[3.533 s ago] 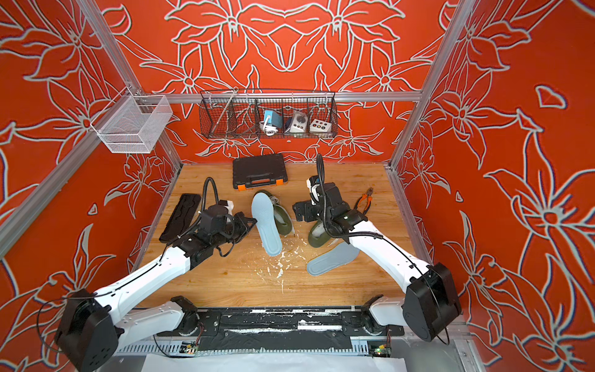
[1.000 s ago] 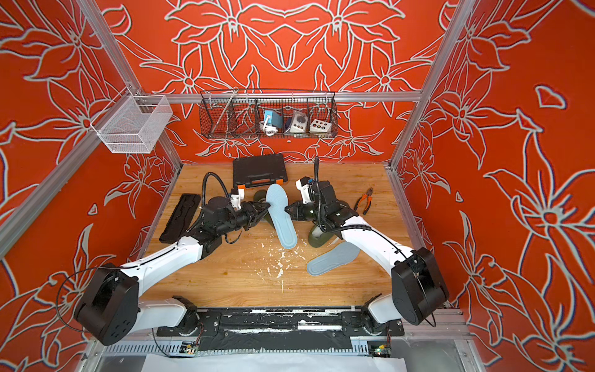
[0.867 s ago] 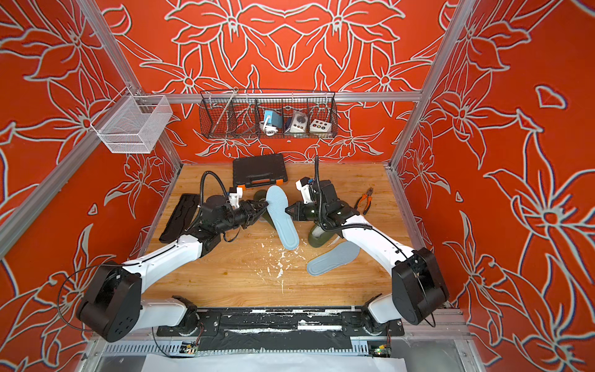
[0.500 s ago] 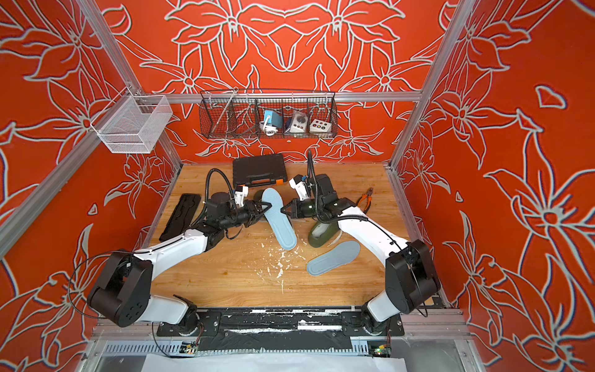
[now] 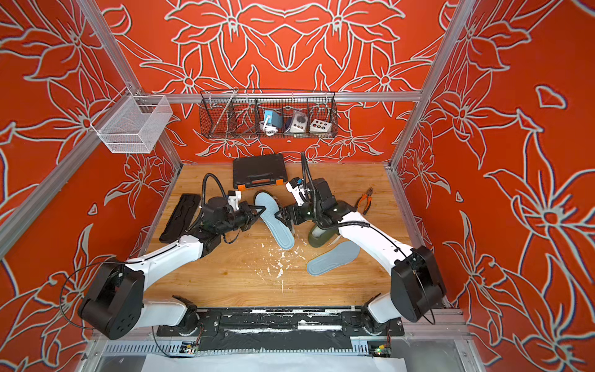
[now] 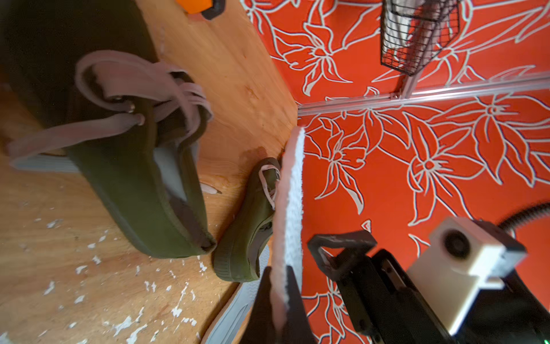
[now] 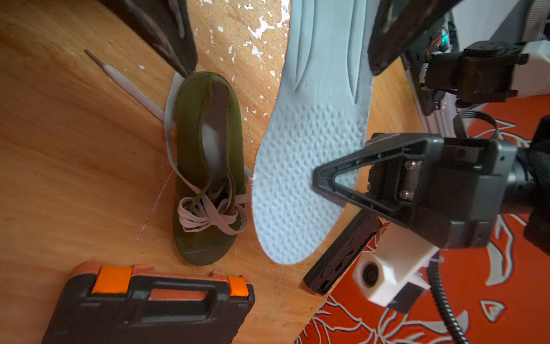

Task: Insert the insole into the shoe
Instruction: Pick up the insole from the center of the board.

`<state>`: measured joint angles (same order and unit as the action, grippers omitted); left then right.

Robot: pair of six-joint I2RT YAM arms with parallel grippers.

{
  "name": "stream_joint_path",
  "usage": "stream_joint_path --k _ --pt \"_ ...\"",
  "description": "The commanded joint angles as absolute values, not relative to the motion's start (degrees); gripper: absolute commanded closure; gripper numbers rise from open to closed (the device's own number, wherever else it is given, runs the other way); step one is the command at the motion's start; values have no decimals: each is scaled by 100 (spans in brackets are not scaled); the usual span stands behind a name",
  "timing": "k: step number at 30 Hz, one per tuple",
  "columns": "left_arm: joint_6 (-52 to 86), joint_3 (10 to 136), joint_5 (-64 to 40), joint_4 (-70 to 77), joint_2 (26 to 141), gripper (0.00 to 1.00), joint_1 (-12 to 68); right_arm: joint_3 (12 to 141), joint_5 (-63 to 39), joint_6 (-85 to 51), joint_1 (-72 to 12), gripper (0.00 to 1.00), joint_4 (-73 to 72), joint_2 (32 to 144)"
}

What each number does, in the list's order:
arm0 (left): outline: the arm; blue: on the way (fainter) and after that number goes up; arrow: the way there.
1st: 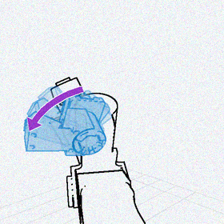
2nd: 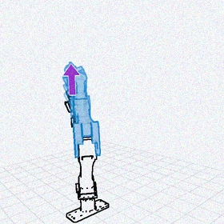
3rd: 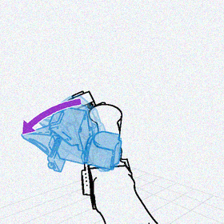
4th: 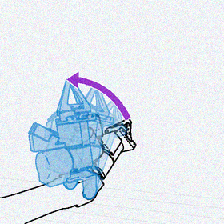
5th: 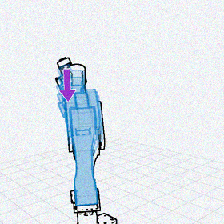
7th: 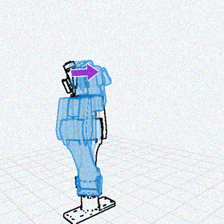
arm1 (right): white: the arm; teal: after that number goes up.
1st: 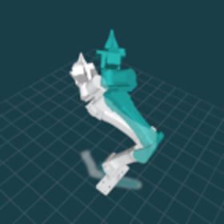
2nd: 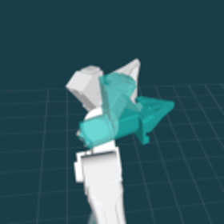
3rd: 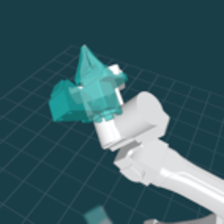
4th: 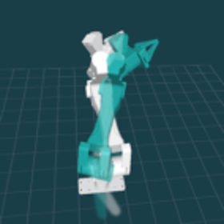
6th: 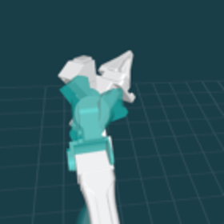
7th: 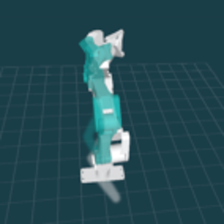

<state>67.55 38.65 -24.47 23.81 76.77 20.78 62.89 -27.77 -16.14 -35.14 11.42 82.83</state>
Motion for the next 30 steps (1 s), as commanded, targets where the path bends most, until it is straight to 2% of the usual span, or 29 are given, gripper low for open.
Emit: stream_joint_path --k 1,21,24,30 --pt "7011 3839 -2206 2222 7541 100 2118 6048 -1994 -992 -3671 2 647 8105" --pt "7240 3847 -2268 2267 7528 100 2110 6050 -1723 -770 -4463 2 437 8794" --pt "7297 3816 -2249 2274 7510 100 2109 6137 -1692 -763 -4463 6 521 8886" --pt "7287 3787 -2225 2272 7511 100 2098 6267 -1570 -742 -4519 2 666 8963"
